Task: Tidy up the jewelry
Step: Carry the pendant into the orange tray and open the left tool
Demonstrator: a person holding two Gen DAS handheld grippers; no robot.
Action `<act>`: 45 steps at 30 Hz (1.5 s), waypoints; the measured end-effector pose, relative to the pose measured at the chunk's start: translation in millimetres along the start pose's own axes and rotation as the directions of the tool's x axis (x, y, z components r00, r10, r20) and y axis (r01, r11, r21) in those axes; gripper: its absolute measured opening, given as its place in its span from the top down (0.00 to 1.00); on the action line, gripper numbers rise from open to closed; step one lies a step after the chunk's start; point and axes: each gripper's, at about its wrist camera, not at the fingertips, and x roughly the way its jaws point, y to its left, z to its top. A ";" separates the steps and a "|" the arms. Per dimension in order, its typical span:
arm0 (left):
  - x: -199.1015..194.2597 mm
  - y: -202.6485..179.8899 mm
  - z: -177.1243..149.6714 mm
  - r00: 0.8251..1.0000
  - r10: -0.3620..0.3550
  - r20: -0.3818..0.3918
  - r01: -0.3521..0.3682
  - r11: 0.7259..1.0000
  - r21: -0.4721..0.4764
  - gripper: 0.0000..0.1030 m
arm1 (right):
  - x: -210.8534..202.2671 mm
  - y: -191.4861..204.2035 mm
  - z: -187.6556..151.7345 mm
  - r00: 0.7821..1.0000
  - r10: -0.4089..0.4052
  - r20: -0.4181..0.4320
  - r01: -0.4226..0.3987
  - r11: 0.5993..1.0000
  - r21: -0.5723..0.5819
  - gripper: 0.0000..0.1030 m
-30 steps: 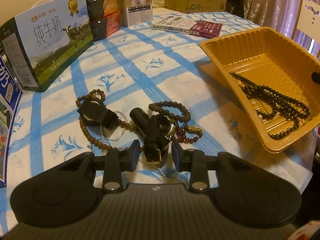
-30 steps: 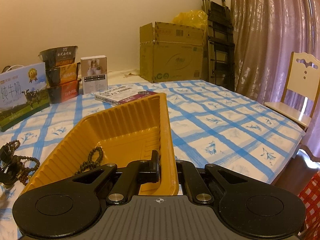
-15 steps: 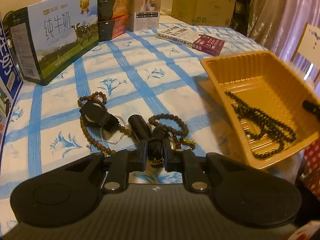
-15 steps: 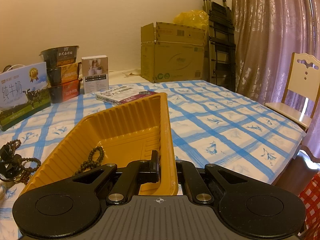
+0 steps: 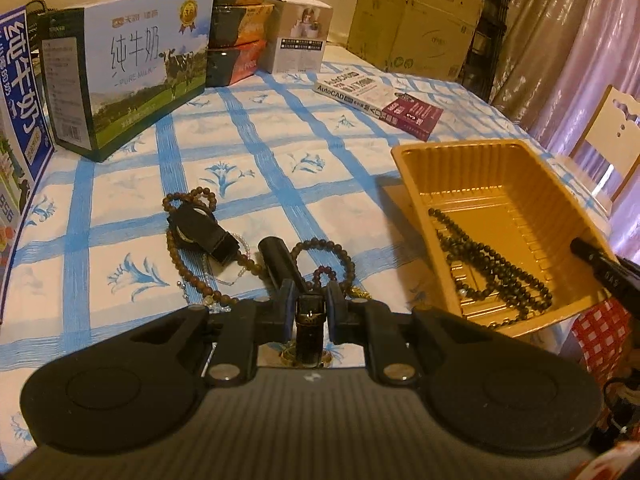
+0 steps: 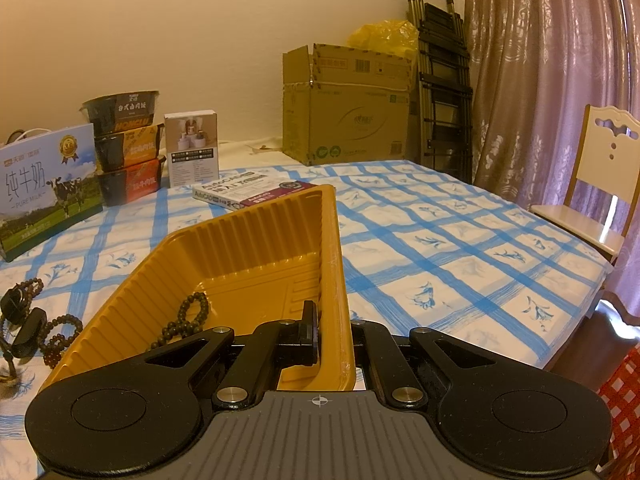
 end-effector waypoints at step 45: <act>33.9 -122.7 24.4 0.951 -0.307 -0.033 0.309 0.943 0.127 0.87 | 1.1 9.4 -0.6 1.000 0.006 -0.001 -0.006 1.000 0.005 0.96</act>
